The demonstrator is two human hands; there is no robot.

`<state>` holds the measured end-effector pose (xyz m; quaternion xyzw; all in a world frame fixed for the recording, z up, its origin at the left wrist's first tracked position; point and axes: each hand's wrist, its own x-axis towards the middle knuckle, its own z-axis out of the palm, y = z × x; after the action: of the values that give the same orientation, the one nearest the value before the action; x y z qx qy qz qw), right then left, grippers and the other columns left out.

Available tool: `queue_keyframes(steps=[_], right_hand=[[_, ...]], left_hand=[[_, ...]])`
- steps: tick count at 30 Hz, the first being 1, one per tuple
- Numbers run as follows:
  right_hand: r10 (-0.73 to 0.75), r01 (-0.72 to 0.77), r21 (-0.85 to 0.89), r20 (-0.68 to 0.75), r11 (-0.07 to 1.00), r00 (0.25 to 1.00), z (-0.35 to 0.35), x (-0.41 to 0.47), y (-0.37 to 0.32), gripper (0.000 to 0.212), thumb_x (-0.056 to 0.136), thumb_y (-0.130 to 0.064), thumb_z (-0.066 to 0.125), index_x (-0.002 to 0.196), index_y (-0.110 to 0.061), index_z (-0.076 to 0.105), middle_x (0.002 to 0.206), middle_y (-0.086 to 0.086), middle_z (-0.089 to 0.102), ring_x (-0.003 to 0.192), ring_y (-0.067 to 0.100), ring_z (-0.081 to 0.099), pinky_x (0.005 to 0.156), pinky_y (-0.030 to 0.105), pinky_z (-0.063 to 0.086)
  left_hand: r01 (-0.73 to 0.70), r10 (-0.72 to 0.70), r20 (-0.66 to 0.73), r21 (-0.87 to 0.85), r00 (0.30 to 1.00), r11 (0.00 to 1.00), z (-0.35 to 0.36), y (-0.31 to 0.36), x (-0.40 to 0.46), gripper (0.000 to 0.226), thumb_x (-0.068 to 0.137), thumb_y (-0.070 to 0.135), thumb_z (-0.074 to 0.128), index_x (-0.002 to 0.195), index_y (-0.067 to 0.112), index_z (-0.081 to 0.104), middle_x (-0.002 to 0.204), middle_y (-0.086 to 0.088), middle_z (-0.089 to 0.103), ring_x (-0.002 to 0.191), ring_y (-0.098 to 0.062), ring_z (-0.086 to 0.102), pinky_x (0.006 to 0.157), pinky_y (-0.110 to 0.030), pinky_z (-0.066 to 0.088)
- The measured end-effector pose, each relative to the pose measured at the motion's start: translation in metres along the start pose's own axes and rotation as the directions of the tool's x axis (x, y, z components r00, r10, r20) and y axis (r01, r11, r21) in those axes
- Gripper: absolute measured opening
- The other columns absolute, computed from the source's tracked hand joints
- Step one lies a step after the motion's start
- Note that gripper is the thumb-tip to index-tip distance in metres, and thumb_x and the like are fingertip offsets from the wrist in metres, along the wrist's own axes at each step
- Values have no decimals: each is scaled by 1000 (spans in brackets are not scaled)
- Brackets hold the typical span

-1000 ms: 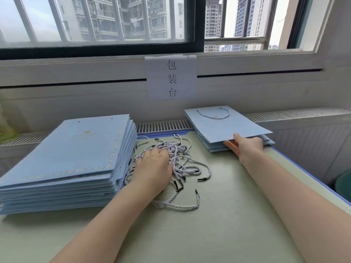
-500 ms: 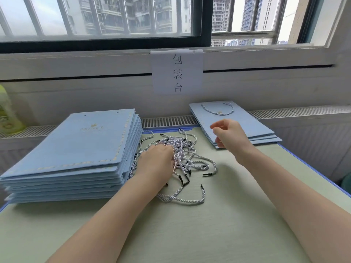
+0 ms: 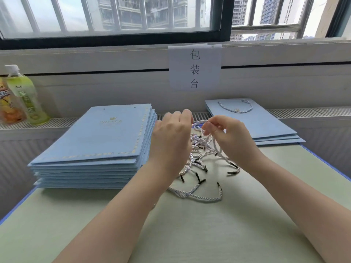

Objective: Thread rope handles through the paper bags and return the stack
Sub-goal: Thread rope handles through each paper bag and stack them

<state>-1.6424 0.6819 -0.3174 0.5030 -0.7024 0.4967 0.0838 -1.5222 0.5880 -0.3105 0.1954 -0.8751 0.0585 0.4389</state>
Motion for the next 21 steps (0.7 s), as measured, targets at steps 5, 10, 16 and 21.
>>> queue_keyframes(steps=[5, 10, 16, 21], right_hand=[[48, -46, 38, -53, 998, 997, -2, 3, 1, 18, 93, -16, 55, 84, -11, 70, 67, 0, 63, 58, 2, 53, 56, 13, 36], [99, -101, 164, 20, 981, 995, 9, -1, -3, 14, 95, -9, 51, 101, -13, 62, 60, -2, 58, 50, 5, 48, 56, 23, 43], [104, -137, 300, 125, 944, 987, 11, -6, -10, 29, 96, 1, 41, 102, -22, 58, 64, -1, 59, 50, 11, 48, 49, 16, 39], [158, -209, 343, 170, 916, 973, 12, -6, -11, 32, 95, 5, 39, 90, -12, 65, 72, 1, 59, 56, 7, 54, 52, 18, 45]], left_hand=[[283, -388, 225, 389, 894, 877, -16, -29, 11, 30, 93, 25, 52, 118, 13, 44, 116, -11, 51, 113, -32, 43, 84, -41, 35], [445, -682, 396, 540, 615, 715, -14, -58, 9, 44, 96, 30, 46, 131, 5, 37, 135, -23, 44, 125, -40, 39, 97, -43, 32], [242, -546, 446, 573, 709, 783, -23, -52, 13, 30, 93, 7, 46, 123, 6, 51, 125, -14, 55, 118, -34, 52, 90, -36, 42], [227, -483, 371, 557, 793, 799, -38, -45, 15, 13, 90, 2, 49, 97, 11, 54, 111, -14, 61, 106, -33, 58, 73, -31, 38]])
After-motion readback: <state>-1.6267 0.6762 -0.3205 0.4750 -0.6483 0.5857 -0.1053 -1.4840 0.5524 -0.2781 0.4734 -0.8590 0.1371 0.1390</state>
